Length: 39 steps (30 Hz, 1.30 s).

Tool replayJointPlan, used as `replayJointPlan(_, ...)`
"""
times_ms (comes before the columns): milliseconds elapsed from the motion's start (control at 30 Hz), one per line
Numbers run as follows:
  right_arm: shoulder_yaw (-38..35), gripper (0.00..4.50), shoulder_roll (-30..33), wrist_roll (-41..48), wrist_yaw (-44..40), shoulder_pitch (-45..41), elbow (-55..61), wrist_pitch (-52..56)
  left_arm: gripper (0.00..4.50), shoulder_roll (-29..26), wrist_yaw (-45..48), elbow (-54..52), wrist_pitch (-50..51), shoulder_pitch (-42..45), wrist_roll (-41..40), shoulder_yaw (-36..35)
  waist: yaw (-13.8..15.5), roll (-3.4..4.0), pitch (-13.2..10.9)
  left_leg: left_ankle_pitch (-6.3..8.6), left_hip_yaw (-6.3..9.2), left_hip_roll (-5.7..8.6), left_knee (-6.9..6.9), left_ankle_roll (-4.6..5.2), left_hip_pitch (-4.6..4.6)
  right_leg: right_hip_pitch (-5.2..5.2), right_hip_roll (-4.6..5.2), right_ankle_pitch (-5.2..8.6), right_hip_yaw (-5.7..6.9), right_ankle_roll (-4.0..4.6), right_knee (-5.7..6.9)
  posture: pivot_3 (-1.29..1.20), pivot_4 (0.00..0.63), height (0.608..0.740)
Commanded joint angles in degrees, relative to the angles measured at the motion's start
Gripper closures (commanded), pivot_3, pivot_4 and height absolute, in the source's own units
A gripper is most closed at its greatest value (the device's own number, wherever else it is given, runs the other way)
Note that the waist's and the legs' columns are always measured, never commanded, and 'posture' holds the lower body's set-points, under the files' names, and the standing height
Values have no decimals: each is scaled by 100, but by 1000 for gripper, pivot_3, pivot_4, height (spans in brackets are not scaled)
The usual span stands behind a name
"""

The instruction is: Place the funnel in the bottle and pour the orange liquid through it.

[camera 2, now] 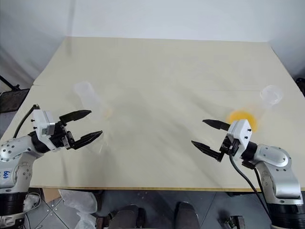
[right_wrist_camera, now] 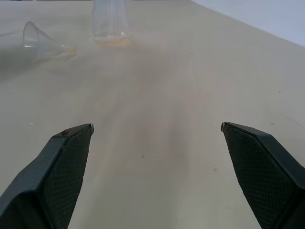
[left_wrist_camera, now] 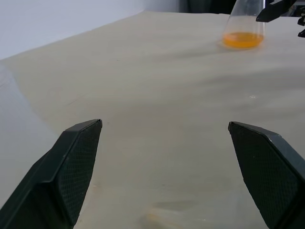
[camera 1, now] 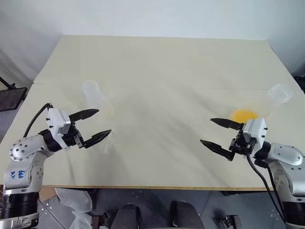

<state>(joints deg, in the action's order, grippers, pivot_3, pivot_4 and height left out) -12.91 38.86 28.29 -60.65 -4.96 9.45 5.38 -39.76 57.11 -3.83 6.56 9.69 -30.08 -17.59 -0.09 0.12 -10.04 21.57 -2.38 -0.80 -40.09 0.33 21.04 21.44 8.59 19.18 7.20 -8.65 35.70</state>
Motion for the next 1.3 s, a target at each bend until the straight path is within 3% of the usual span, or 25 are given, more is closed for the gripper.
replayJointPlan(33,-139,8,62,82,-58,45,45,-93,0,17,-134,-266,-100,-115,-51,-198,0,0,0,0,0,0,0,0,0,0,0,0,0,0,0,0,150,740)
replayJointPlan(233,205,8,-330,193,184,-340,181,37,0,219,-1245,-441,501,-619,-109,-795,-36,0,0,0,-3,-3,0,0,-3,0,-1,0,-2,0,1,0,150,740)
replayJointPlan(467,774,8,-986,198,607,-825,562,237,0,1078,-2365,-595,363,-1552,-160,-1765,-12,-1,0,0,6,-3,-1,0,-4,0,2,0,-2,0,6,0,150,740)
replayJointPlan(700,1032,8,-1142,115,724,-906,596,240,0,1271,-2609,-972,549,-1785,-341,-1793,77,-8,3,0,17,5,-5,0,0,-6,6,0,0,0,4,0,150,740)
replayJointPlan(933,1147,8,-1156,-1,671,-776,567,180,0,704,-2508,-645,1182,-520,-281,-1054,86,-9,3,0,14,3,-7,0,-1,-6,2,0,4,0,7,0,150,740)
replayJointPlan(1300,1245,8,-1237,-32,856,-642,717,138,0,433,-2521,837,1459,1603,201,-240,-40,-9,3,-1,7,2,0,-2,-4,2,-2,0,15,0,14,0,150,740)
